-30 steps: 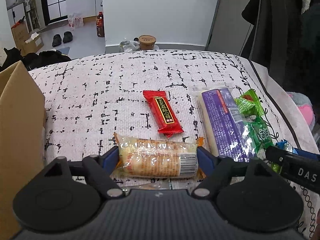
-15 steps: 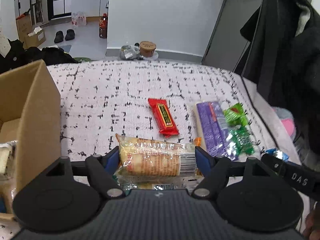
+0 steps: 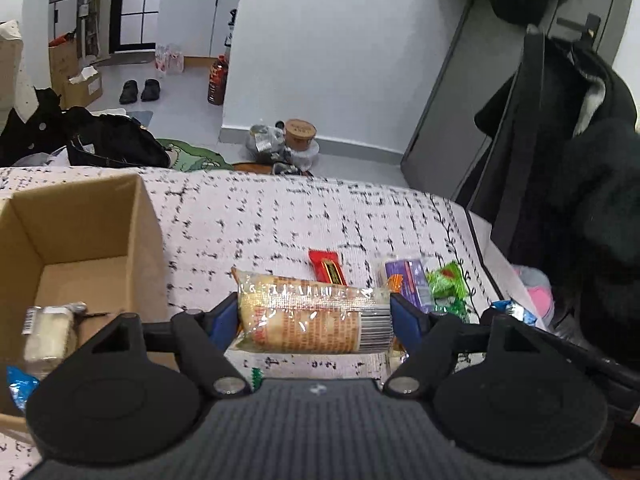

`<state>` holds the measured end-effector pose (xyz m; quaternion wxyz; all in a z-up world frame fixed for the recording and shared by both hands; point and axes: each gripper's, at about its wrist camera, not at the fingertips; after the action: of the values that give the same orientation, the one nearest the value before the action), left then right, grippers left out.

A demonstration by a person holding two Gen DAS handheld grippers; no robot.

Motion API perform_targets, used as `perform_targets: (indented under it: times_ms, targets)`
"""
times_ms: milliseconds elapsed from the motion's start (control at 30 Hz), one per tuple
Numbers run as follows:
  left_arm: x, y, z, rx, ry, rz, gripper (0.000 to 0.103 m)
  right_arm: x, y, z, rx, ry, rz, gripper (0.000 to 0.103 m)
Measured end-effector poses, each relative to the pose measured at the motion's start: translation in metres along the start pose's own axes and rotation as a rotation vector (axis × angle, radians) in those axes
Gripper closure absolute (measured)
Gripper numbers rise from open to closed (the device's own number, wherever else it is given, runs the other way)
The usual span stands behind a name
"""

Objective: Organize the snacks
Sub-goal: 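Grasp the bread roll with the left tool while the right grasps the blue-green candy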

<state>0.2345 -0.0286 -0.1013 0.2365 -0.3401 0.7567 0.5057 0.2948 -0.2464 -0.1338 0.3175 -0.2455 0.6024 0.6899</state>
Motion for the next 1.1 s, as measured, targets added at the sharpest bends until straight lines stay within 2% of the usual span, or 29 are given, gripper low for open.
perform_targets:
  times_ms: [467,800,1000,1100]
  targets:
    - [-0.013,0.047,0.029,-0.047,0.042,-0.072,0.027,-0.009,0.018,0.05,-0.125,0.04,-0.043,0.067]
    - [-0.016,0.069,0.054,-0.113,0.084,-0.096,0.027,-0.009,0.029,0.08,-0.217,0.089,-0.076,0.067]
    - [-0.021,0.087,0.078,-0.177,0.101,-0.118,0.027,-0.006,0.032,0.101,-0.33,0.108,-0.073,0.067]
    - [-0.023,0.095,0.089,-0.208,0.107,-0.119,0.027,-0.005,0.036,0.112,-0.416,0.138,-0.067,0.067]
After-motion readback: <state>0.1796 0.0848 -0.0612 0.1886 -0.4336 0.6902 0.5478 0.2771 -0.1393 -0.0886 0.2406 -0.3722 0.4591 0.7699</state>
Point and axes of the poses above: each gripper's, at about its wrist camera, not at the fingertips, and y roughly against the way its jaws point, z to its left, x to its underside, and after that the axes turned 15 degrees about x, right-handed
